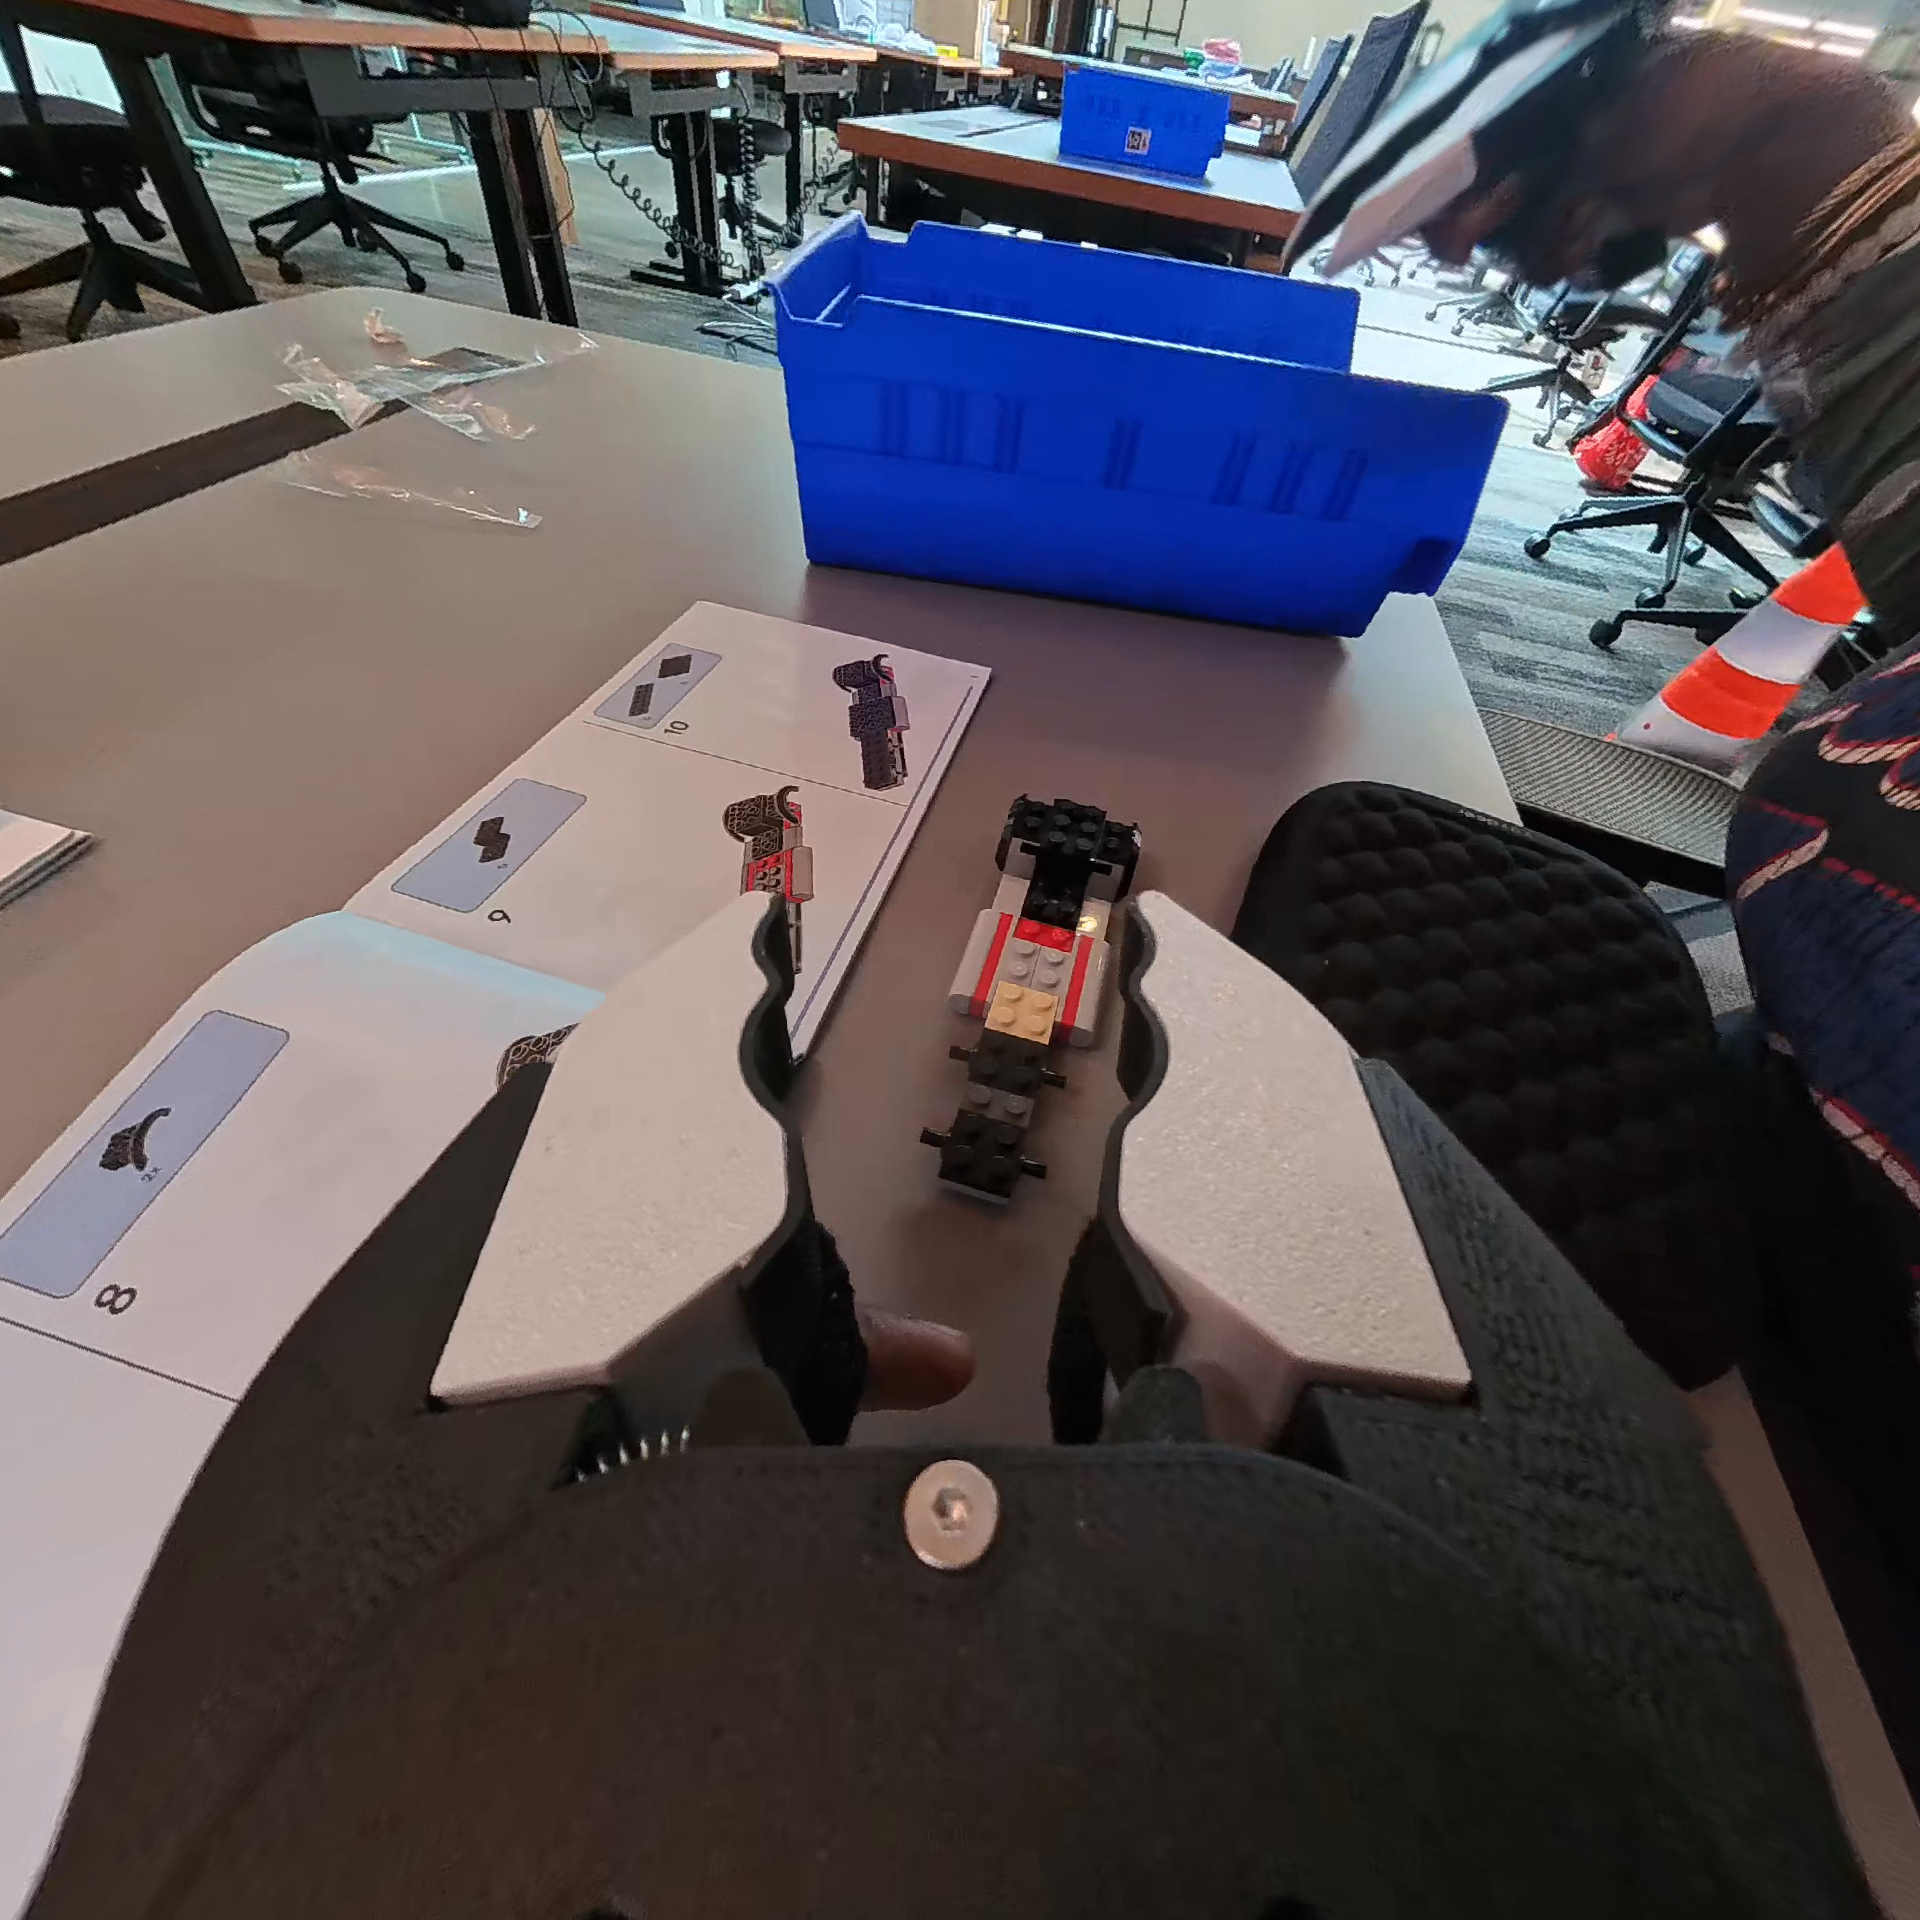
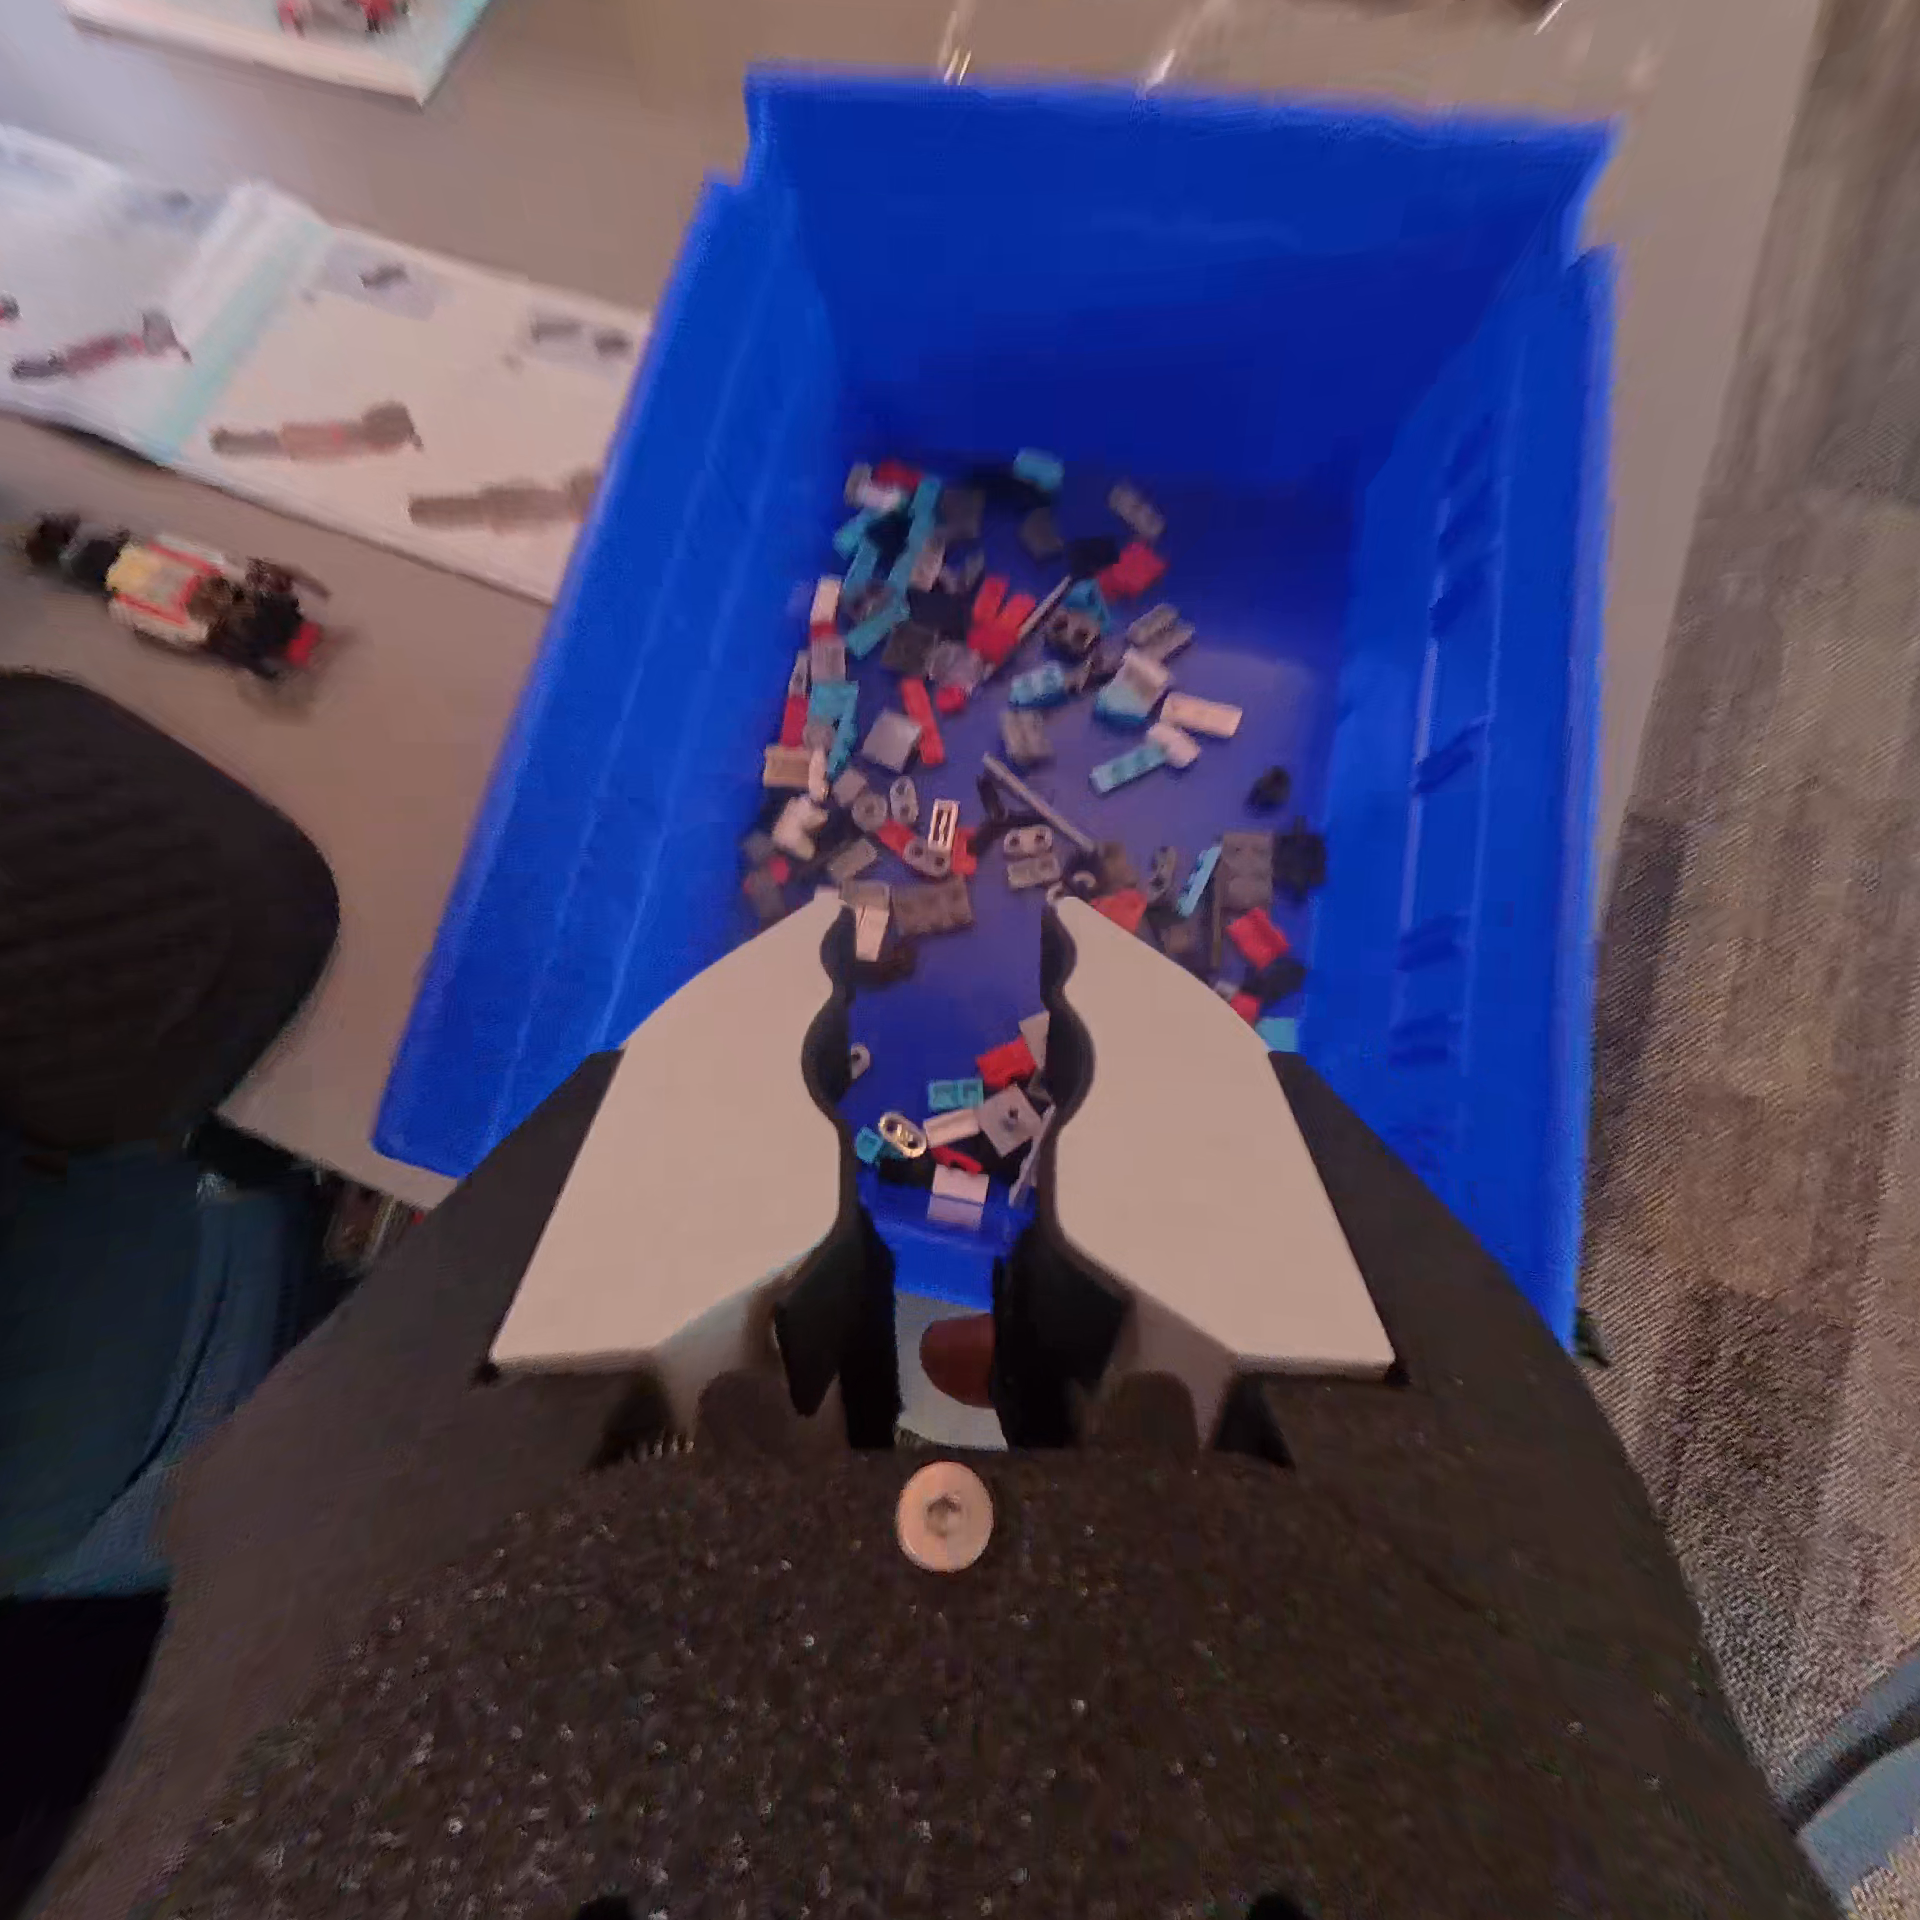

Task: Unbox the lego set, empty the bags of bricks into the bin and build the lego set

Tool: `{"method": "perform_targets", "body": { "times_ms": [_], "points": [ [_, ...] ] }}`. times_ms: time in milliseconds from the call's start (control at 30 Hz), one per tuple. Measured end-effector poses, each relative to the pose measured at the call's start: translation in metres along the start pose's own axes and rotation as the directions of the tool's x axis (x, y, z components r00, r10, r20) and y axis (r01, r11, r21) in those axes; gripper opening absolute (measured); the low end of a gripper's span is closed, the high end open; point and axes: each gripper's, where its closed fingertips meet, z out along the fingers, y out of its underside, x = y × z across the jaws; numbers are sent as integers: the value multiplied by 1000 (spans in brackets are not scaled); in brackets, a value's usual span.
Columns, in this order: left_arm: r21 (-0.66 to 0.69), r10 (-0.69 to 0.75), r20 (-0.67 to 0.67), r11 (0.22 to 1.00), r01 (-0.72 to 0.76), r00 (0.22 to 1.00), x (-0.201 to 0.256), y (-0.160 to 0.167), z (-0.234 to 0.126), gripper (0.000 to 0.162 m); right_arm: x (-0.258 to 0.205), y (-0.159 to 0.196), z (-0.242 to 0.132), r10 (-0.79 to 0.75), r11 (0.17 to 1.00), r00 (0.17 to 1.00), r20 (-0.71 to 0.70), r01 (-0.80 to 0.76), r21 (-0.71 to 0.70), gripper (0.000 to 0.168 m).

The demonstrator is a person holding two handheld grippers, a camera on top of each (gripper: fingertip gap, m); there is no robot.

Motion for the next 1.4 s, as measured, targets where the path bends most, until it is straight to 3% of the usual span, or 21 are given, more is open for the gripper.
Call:
{"method": "perform_targets", "body": {
  "times_ms": [67, 167, 233, 333, 467, 567, 633, 700, 733, 900, 967, 1067, 1167, 1267, 1333, 1400],
  "points": [
    [7, -10, 5, 1000, 10, 1000, -1, -1, -1, 59, -6, 18, 15, -69, 993, 991, 115, 79, -87, 29],
    [21, -30, 10, 999, 30, 999, -4, -2, -2, 58, -11, 48, 32, -296, 909, 914, 279, 359, -214, 31],
    [27, -55, 16, 998, 54, 998, -7, -3, -2, 58, 11, 60, 40, -356, 837, 899, 255, 428, -341, 36],
    [34, -88, 10, 996, 87, 996, -9, -3, -3, 57, 41, 65, 52, -304, 789, 938, 167, 346, -509, 53],
    [51, -122, 20, 991, 120, 992, -13, -4, -5, 57, 49, 54, 77, -216, 836, 964, 154, 264, -481, 74],
    [57, -134, 24, 990, 132, 991, -15, -4, -6, 56, 47, 61, 88, -180, 825, 969, 169, 242, -511, 84],
    [56, -140, 23, 989, 138, 990, -15, -4, -5, 56, 38, 60, 89, -229, 827, 952, 204, 300, -474, 77],
    [48, -146, 18, 988, 145, 989, -15, -4, -5, 56, 3, 63, 80, -202, 829, 902, 381, 365, -424, 58],
    [42, -148, 15, 988, 147, 989, -15, -3, -4, 56, -4, 65, 77, -206, 823, 891, 406, 382, -420, 58],
    [29, -150, 9, 988, 150, 989, -14, -2, -3, 55, -9, 47, 75, -466, 784, 828, 312, 550, -287, 68],
    [37, -151, 12, 988, 151, 988, -15, -2, -4, 55, -27, 42, 84, -490, 790, 810, 323, 569, -228, 76],
    [46, -167, 14, 985, 166, 986, -17, -3, -5, 55, -34, 44, 105, -531, 767, 800, 279, 594, -244, 74],
    [40, -186, 17, 982, 185, 982, -18, -2, -4, 55, -30, 39, 116, -418, 852, 878, 234, 468, -235, 67],
    [16, -193, 15, 981, 193, 981, -18, 1, -2, 54, 2, 43, 107, -283, 906, 955, 85, 296, -302, 58],
    [-12, -203, 7, 979, 203, 979, -17, 4, 0, 53, 25, 43, 92, -315, 905, 947, -61, 280, -321, 52],
    [-41, -212, -2, 977, 211, 977, -16, 7, 2, 53, 17, 39, 83, -311, 921, 950, -40, 291, -258, 55]
  ]
}}
